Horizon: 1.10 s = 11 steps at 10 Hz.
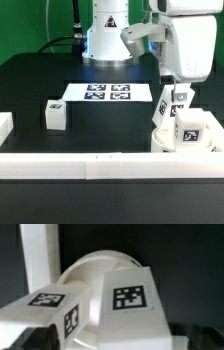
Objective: Assemble stool
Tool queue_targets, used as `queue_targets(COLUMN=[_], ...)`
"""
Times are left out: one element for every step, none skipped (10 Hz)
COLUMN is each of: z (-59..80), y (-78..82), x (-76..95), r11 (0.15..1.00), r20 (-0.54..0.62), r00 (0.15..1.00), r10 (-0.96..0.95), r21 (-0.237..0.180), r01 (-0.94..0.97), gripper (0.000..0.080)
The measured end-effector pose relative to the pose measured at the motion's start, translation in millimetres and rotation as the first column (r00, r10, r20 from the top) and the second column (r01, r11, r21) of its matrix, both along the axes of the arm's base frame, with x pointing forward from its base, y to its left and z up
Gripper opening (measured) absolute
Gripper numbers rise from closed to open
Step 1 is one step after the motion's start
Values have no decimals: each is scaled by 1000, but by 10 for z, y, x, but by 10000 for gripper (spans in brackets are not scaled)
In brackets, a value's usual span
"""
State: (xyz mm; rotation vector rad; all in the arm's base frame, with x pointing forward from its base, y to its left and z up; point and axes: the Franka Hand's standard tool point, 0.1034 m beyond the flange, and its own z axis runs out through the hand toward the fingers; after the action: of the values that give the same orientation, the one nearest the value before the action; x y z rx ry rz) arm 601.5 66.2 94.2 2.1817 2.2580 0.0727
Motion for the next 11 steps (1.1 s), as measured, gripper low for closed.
queue_targets(z=[-1,-1,-1,-2,-2,-2,-2,-1,1,-3,-3], y=[-3,-5,-7,-9,-10,-10,-12,-8,-1,-6,-8], x=[0,0,0,0,0,0,0,-4,-21,-32,-31], r11=[1000,1000,1000,1000,1000,1000,999,996,975,946,915], r20=[0,0,-1,-1,-1,-1,-2,-7,-28,-43,-46], r00=[1000,1000,1000,1000,1000,1000,999,996,975,945,914], r10=[-1,-1,-1,-1,-2,-19,-41,-89,-220,-325,-404], r21=[0,0,0,0,0,1,1,3,4,1,1], r01=[1,1,1,1,2,19,41,89,221,325,404], gripper=[544,544,365,334,334,334,334,334,334,335,335])
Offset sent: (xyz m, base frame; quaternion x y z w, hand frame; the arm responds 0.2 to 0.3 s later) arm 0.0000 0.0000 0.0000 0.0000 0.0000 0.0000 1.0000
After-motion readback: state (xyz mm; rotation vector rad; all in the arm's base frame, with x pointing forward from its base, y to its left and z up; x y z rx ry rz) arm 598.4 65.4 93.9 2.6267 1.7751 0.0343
